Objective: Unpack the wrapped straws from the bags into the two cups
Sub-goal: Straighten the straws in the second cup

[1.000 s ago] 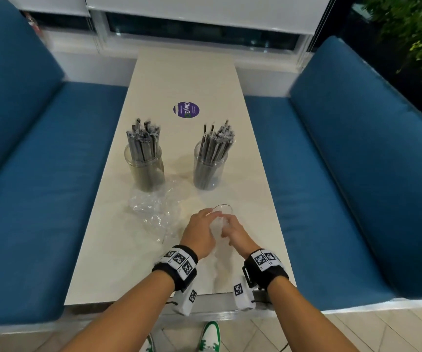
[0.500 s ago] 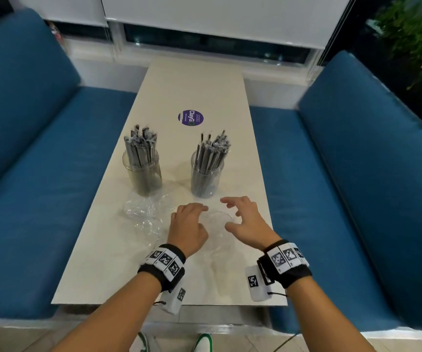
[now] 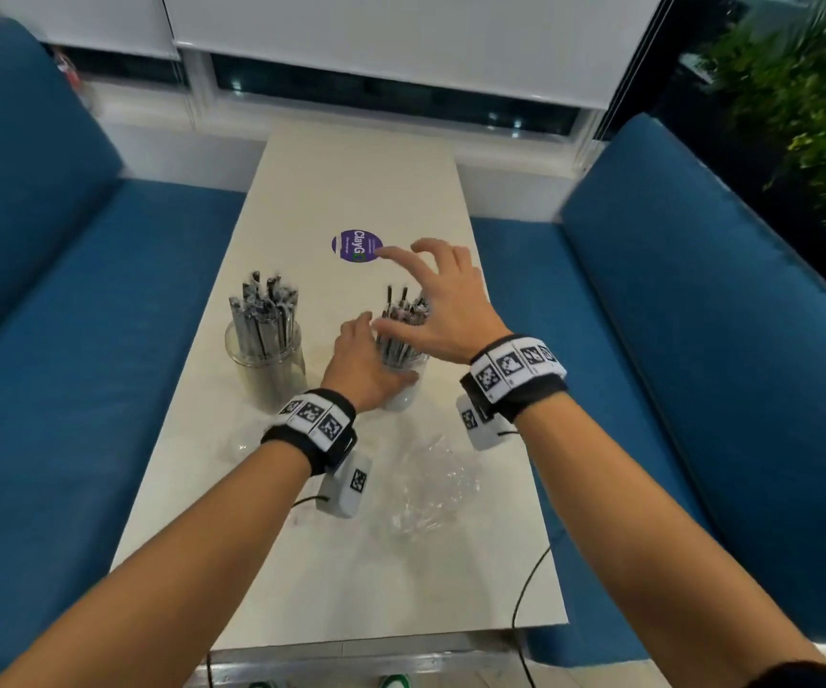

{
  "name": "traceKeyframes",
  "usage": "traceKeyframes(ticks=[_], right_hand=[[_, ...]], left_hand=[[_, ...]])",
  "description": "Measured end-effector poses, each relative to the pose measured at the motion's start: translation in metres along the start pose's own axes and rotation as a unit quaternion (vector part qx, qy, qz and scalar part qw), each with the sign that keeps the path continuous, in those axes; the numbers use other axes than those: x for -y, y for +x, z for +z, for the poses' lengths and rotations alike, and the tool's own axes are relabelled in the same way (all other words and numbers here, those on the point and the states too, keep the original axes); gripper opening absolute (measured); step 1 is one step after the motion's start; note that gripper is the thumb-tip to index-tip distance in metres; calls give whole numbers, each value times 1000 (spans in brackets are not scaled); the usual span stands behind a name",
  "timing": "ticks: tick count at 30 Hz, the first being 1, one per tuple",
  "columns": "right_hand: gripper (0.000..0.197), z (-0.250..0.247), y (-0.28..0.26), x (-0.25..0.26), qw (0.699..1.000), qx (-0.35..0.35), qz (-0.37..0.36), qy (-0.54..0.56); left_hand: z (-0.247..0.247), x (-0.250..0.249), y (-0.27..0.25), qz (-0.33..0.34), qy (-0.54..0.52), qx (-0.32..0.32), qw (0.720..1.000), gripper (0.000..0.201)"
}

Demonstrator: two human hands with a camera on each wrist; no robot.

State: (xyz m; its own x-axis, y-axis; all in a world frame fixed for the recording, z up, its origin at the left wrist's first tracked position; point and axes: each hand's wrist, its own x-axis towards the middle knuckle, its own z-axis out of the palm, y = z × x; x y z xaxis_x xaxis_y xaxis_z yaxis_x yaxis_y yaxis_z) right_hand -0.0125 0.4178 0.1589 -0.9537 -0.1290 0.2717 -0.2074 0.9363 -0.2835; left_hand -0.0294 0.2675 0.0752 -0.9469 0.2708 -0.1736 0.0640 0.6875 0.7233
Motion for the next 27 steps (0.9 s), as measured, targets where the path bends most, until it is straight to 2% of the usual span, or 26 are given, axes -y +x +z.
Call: traceKeyframes(ticks=[2,4,5,6,9,11,13,15,17,20,23,27], right_hand=[[91,17,12,-7,996,66,3,-57],[81,36,17,-16,994,100,11,-49],[69,44,18,-18,995,99,10,-28],[56,51,18,-19,996,89,9,0],[25,63,16,-18,997,18,15,68],[15,63,15,-14,992,-57,28,108],[24,63,14,-10,981,-116,55,148],[26,68,13,-5,978,-124,91,138],[17,77,13,-2,984,-104,127,70],[46,71,18,2,980,-33,190,-51],[65,49,23,0,981,4,190,-42],[57,34,24,-9,989,-45,141,4]], left_hand=[[4,0,13,-12,-13,16,1000,150],[10,8,24,-39,-80,17,996,166],[14,15,28,-43,-110,12,993,166],[19,23,32,-41,-121,7,992,159],[28,38,34,-30,-117,3,993,122],[24,31,29,-4,-113,-2,994,119],[19,25,26,3,-105,5,994,119],[17,24,26,15,-99,1,995,114],[19,25,25,26,-89,-5,996,109],[19,24,26,9,-90,7,996,109],[21,27,30,-2,-104,4,995,116],[19,26,29,11,-105,0,994,87]])
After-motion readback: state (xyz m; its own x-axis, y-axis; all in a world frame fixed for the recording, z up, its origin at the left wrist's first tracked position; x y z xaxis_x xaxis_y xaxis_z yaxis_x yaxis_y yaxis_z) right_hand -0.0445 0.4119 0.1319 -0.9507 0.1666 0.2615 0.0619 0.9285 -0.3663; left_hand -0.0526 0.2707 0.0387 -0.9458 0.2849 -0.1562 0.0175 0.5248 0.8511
